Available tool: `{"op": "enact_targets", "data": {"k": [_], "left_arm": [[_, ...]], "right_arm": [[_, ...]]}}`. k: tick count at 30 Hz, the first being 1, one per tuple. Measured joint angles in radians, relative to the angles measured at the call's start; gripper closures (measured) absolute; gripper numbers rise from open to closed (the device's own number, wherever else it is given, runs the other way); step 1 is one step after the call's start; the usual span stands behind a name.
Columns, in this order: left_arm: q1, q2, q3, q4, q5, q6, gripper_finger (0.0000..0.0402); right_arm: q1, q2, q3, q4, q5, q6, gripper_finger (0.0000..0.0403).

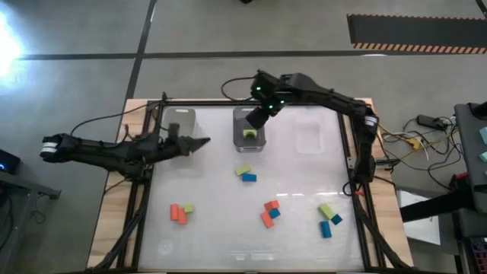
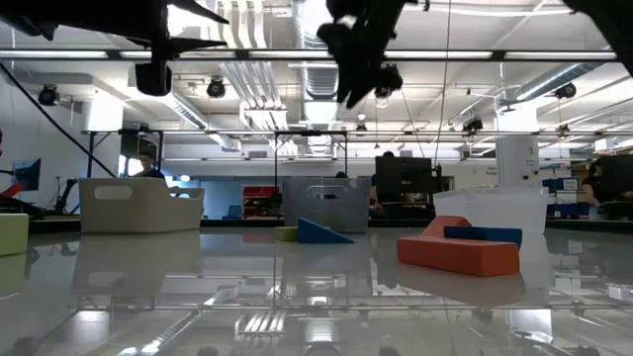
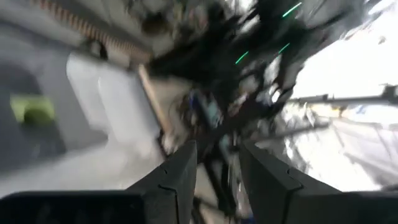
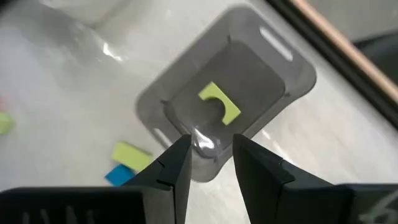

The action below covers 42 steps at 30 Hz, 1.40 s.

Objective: Sort & place blocks by color
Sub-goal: Put the orange block into the transparent bin

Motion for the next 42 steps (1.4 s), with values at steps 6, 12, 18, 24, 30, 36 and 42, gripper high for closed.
{"op": "enact_targets", "data": {"k": [6, 12, 18, 24, 30, 36, 42], "left_arm": [[-0.002, 0.112, 0.156, -0.363, 0.218, -0.061, 0.0295], [-0.02, 0.228, 0.366, -0.717, 0.536, 0.1, 0.0295], [-0.091, 0.3, 0.511, -0.93, 0.677, 0.297, 0.0295], [-0.192, 0.305, 0.528, -1.107, 0.702, 0.094, 0.0295], [-0.326, 0.305, 0.439, -1.214, 0.676, -0.428, 0.0295], [-0.401, 0.305, 0.328, -1.202, 0.596, -0.653, 0.0295], [-0.426, 0.316, 0.231, -1.2, 0.59, -0.757, 0.0294]], "right_arm": [[0.021, -0.11, -0.001, 0.012, 0.008, -0.073, 0.0304], [0.032, -0.164, -0.001, 0.017, 0.009, -0.112, 0.0315], [0.039, -0.18, -0.002, 0.021, 0.01, -0.127, 0.0324], [0.063, -0.186, -0.005, 0.023, 0.011, -0.135, 0.0327], [0.089, -0.186, -0.011, 0.025, 0.032, -0.134, 0.0328], [0.088, -0.186, -0.034, 0.03, 0.036, -0.134, 0.033], [0.088, -0.186, -0.05, 0.03, 0.036, -0.124, 0.033]]}}
